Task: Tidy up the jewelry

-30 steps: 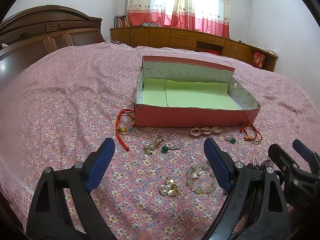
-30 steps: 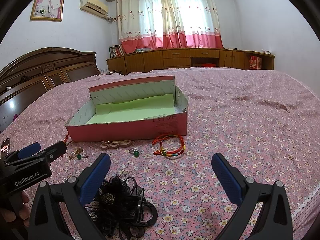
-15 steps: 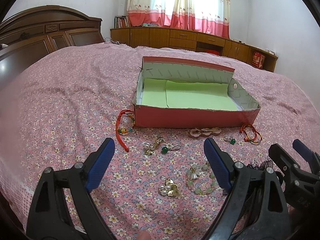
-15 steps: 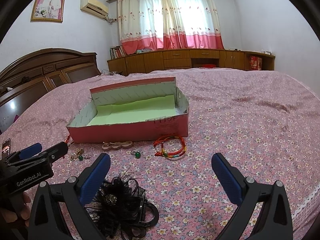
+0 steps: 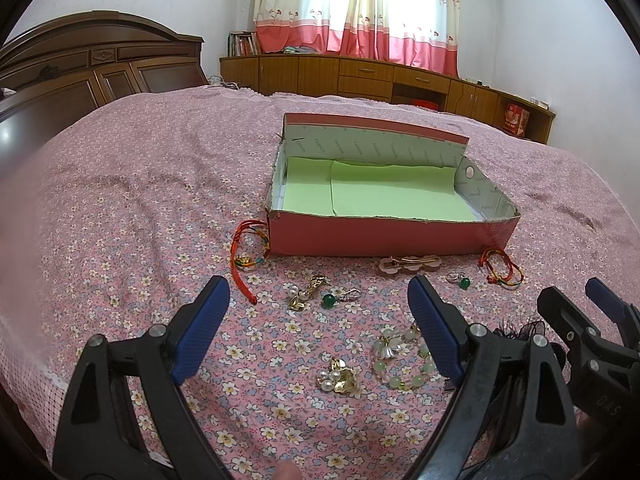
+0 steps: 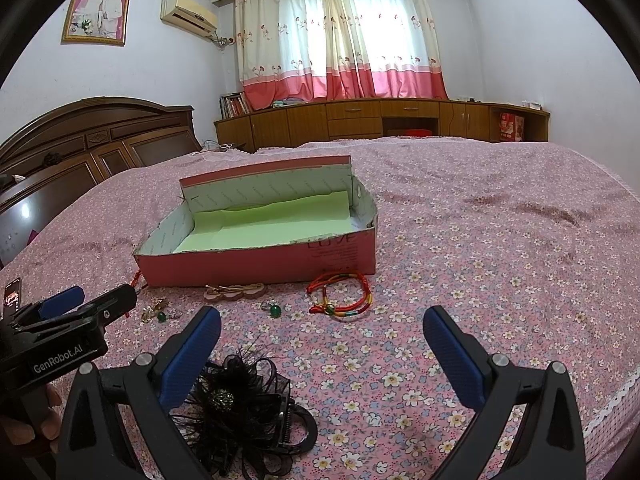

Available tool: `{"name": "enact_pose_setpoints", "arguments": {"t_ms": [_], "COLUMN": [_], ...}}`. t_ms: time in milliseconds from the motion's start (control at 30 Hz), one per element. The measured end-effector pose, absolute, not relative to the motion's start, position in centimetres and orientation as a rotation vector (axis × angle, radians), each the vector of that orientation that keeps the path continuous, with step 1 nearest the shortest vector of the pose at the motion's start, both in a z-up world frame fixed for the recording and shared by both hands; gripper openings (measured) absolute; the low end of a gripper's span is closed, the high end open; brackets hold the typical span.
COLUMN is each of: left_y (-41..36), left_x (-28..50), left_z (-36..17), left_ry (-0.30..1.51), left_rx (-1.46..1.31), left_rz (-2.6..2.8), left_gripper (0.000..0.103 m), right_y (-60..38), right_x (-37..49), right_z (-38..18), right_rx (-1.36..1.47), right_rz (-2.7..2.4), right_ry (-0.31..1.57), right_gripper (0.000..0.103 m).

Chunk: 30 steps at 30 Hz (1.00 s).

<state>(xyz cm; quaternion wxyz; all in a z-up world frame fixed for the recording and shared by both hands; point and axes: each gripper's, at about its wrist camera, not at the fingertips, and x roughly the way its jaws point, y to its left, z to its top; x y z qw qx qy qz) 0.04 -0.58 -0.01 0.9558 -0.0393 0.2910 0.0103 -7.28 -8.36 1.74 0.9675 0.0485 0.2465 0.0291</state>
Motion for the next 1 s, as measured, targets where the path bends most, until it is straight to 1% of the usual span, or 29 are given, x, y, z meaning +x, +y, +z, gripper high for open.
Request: {"name": "enact_pose_setpoints", "arguments": {"t_ms": [700, 1000], "left_y": [-0.6, -0.6], "left_x": [0.0, 0.0], "left_z": [0.0, 0.5], "left_ry": [0.590, 0.588], "left_rx": [-0.081, -0.084], "left_rz": [0.020, 0.021], "left_gripper": [0.084, 0.084], "right_y": [-8.3, -8.4], "right_x": [-7.4, -7.5], "right_z": [1.7, 2.8], "right_rx": [0.098, 0.101], "right_rz": [0.059, 0.059], "right_ry": [0.495, 0.480], "right_gripper": [0.103, 0.103]}}
